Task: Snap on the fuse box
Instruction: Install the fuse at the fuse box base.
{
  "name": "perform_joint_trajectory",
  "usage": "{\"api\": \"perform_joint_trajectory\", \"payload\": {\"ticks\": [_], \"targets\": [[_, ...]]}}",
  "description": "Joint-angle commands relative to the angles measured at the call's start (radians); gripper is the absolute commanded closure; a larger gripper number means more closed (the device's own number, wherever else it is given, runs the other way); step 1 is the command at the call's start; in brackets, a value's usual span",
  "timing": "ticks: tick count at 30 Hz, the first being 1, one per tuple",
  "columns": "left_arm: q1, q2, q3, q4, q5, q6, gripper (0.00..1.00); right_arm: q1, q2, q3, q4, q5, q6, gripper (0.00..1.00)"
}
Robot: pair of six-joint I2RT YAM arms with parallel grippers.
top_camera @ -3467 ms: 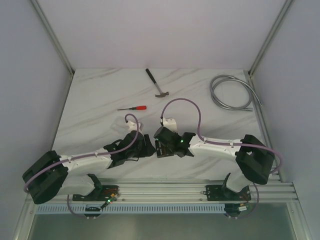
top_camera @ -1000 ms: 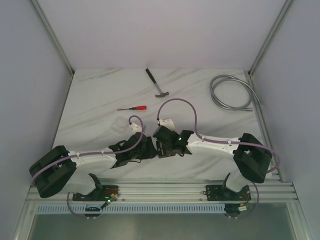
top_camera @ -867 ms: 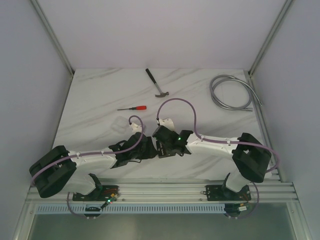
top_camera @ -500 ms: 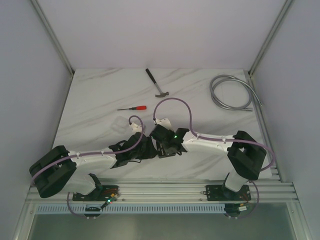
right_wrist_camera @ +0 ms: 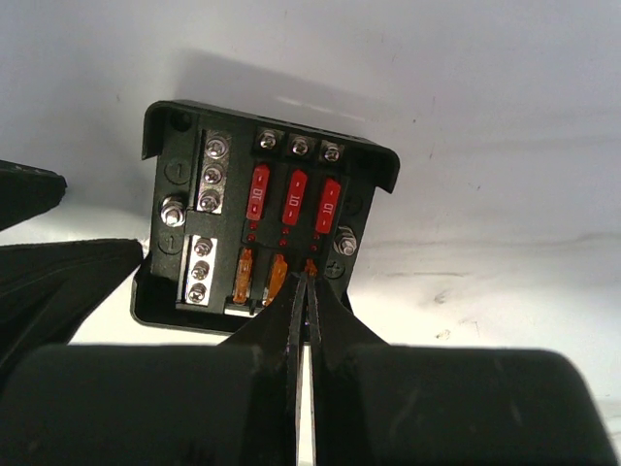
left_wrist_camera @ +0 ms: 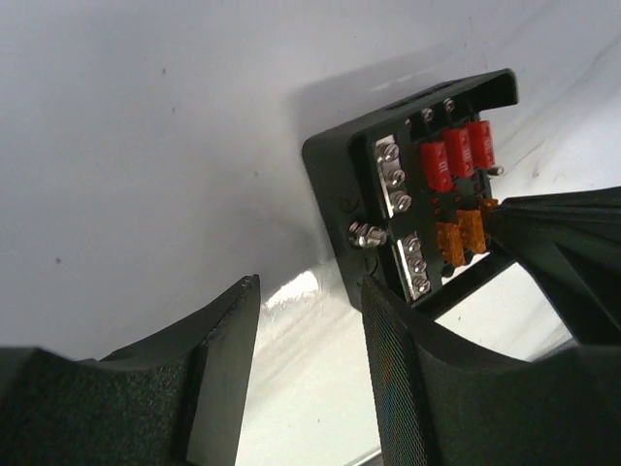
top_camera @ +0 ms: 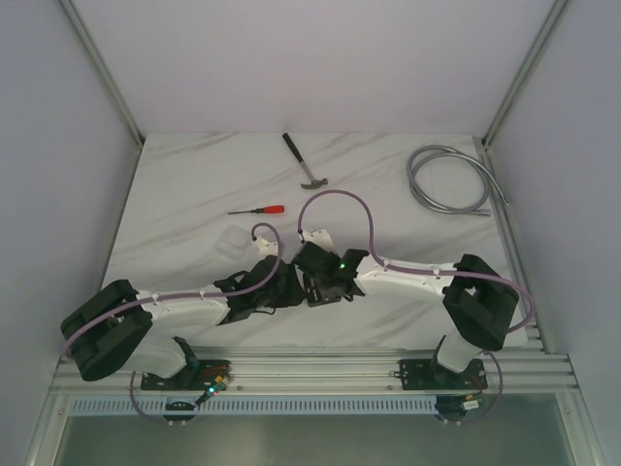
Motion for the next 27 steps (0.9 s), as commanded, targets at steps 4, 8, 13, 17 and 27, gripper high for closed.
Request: {"api": "perform_joint_trajectory", "payload": {"ticks": [4,8,13,17,27], "targets": [[0.014,0.033,0.133,0.014,-0.059,0.046,0.44,-0.043,0.079,0.017,0.050,-0.008,-0.033,0.96],[0.025,-0.016,0.141,-0.021,-0.070,0.051,0.42,-0.047,0.018,0.041,0.052,0.031,-0.043,0.86],[0.029,-0.124,0.155,-0.153,-0.175,0.082,0.36,-0.050,-0.097,0.034,0.063,0.078,-0.051,0.68],[0.072,-0.218,0.169,-0.286,-0.292,0.113,0.27,-0.071,-0.223,-0.016,0.124,0.076,-0.076,0.54],[0.454,-0.279,0.183,-0.352,-0.334,0.229,0.05,-0.171,-0.342,-0.187,0.278,0.012,-0.135,0.18]]}}
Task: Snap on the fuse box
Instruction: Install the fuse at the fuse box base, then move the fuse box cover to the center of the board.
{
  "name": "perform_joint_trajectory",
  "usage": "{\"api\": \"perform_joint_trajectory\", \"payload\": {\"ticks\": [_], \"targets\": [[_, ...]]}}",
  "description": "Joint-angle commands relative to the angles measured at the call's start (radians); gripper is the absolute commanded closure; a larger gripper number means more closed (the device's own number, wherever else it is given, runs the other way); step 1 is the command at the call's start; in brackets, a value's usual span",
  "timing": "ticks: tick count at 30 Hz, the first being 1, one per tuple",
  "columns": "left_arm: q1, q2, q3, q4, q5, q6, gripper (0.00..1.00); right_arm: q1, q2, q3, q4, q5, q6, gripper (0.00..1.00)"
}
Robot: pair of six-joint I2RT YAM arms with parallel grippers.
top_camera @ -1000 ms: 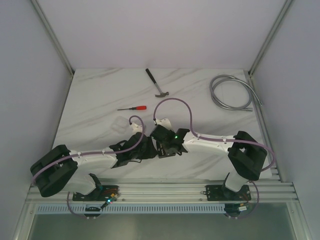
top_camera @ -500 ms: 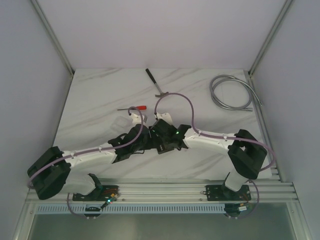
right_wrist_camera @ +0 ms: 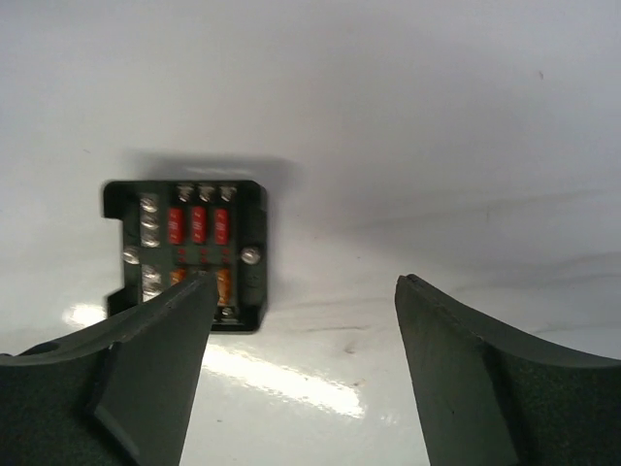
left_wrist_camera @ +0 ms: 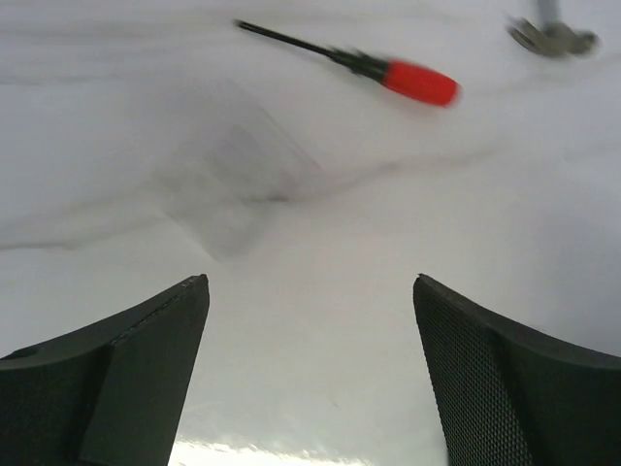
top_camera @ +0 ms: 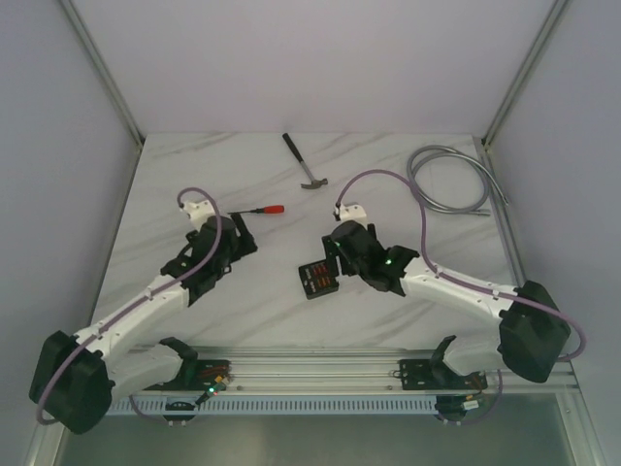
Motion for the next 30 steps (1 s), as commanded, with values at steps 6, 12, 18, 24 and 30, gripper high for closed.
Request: {"api": "perform_joint_trajectory", "payload": {"ticks": [6,12,18,24,30], "targets": [[0.294,0.198,0.107,0.056,0.099,0.150,0.03,-0.041,-0.033,-0.105,0.117,-0.052,-0.061,0.06],[0.372,0.436,0.208,0.075,0.163,0.218,0.03,-0.054,-0.041,-0.147,0.158,-0.067,-0.077,0.01],[0.385,0.528,0.235,0.077,0.324,0.241,0.07,-0.068,-0.055,-0.168,0.164,-0.067,-0.094,0.00],[0.337,0.496,0.185,0.075,0.421,0.235,0.13,-0.075,-0.042,-0.184,0.177,-0.079,-0.096,0.00],[0.254,0.429,0.122,0.078,0.467,0.182,0.14,-0.078,-0.047,-0.187,0.182,-0.082,-0.096,0.00]]}}
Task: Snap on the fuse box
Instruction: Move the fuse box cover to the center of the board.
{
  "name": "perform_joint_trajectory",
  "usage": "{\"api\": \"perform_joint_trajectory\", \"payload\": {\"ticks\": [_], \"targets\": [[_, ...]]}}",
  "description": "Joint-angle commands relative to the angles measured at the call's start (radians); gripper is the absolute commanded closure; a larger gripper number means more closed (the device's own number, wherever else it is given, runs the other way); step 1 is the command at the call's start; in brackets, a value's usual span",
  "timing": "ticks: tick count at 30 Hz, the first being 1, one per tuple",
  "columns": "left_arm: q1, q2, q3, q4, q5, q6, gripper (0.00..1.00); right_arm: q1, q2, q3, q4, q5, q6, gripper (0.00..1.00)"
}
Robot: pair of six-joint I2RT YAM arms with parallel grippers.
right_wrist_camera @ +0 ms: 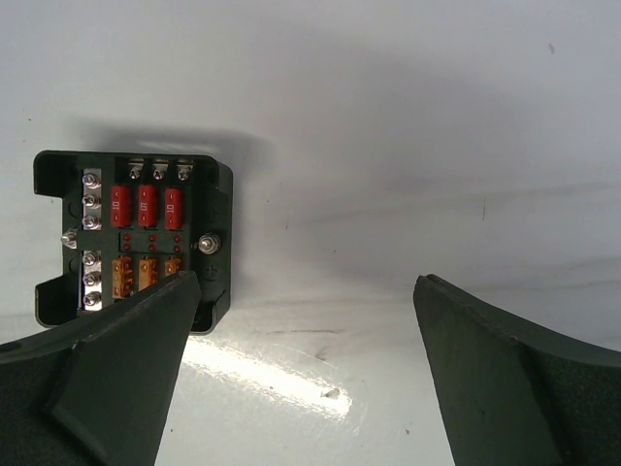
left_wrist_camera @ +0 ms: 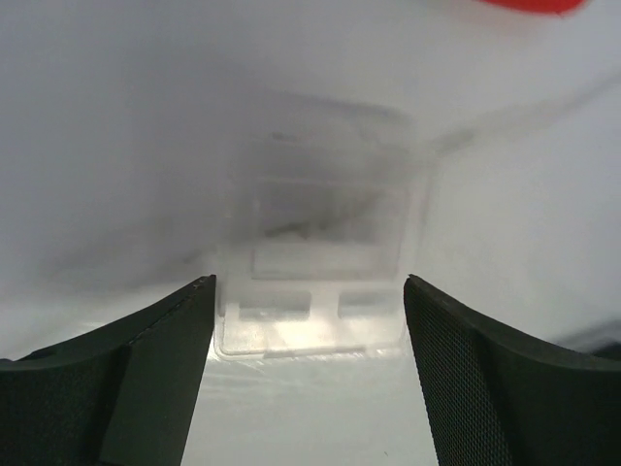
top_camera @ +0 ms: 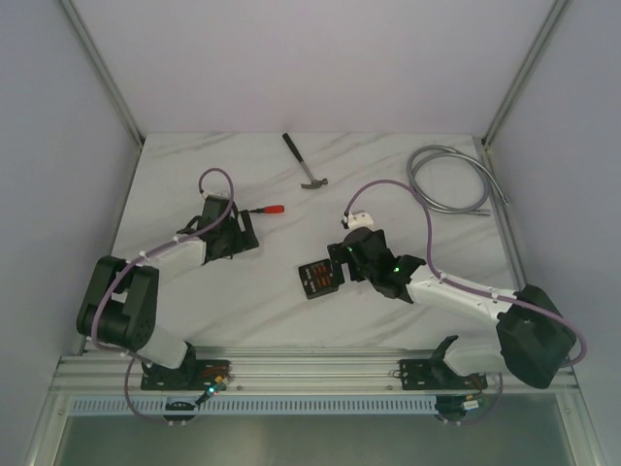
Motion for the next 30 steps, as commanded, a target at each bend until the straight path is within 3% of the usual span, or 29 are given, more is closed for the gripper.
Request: {"api": "perform_joint_trajectory", "payload": {"ticks": [1,7,11,20,30], "targets": [[-0.063,-0.060,-0.043,0.011,0.067,-0.045,0.14,-0.004,-0.009,-0.009,0.025,-0.005,-0.014,0.00],[-0.190,-0.097,-0.055,0.040,0.072,-0.098,0.14,-0.005,-0.002,-0.010,0.028,-0.009,-0.012,0.00],[-0.206,-0.150,-0.091,0.070,0.025,-0.148,0.12,-0.004,-0.005,-0.010,0.025,-0.011,-0.012,0.00],[-0.084,-0.248,-0.159,0.099,0.015,-0.162,0.13,-0.006,-0.020,-0.018,0.024,-0.001,-0.017,0.00],[-0.010,-0.151,-0.085,0.122,0.025,-0.139,0.19,-0.006,-0.016,-0.006,0.025,-0.005,-0.014,0.00]]}}
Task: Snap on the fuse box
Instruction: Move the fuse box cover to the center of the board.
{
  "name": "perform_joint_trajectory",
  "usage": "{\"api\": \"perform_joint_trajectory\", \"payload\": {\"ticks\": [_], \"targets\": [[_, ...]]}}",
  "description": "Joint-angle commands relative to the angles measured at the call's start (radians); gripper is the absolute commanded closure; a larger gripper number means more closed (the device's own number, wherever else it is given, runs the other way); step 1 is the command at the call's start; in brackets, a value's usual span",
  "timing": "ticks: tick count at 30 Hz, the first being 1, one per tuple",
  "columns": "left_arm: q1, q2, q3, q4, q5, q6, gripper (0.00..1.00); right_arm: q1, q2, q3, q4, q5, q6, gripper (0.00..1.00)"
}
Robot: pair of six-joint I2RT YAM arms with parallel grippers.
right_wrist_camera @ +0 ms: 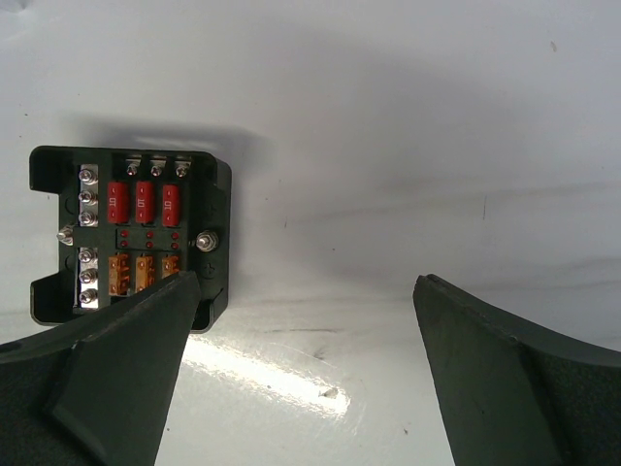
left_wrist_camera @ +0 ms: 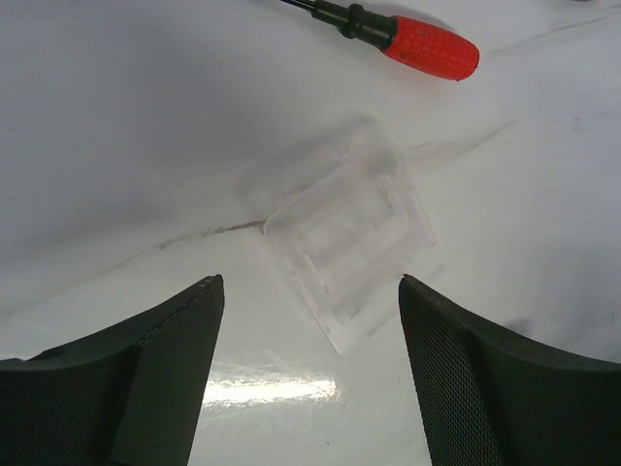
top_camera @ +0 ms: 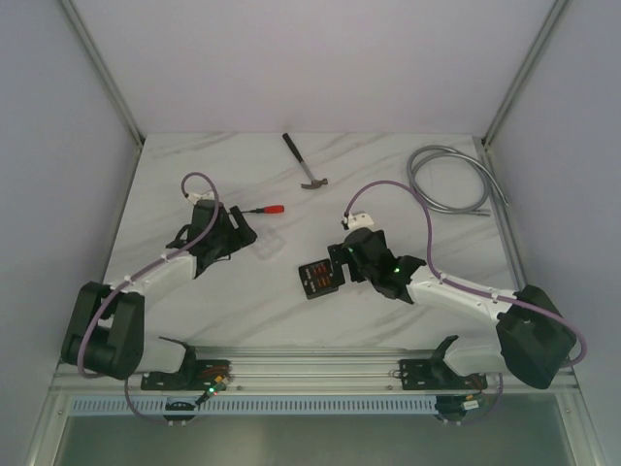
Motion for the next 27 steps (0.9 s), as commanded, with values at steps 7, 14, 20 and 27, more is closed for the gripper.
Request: {"api": "perform_joint_trajectory", "payload": {"ticks": [7,14,20,27], "targets": [[0.003,0.175,0.094,0.027,0.017,0.038,0.17,-0.004,0.009,0.046,0.022,-0.012,-0.020,0.00],[-0.018,0.284,0.174,0.024,0.109,0.064,0.16,-0.007,0.069,0.097,0.021,-0.018,-0.021,0.00],[-0.113,0.405,0.289,0.024,0.167,0.095,0.16,-0.033,0.114,0.129,0.016,-0.024,-0.021,0.00],[-0.258,0.589,0.498,0.024,0.265,0.134,0.19,-0.124,0.103,0.126,0.050,-0.127,-0.015,0.00]]}}
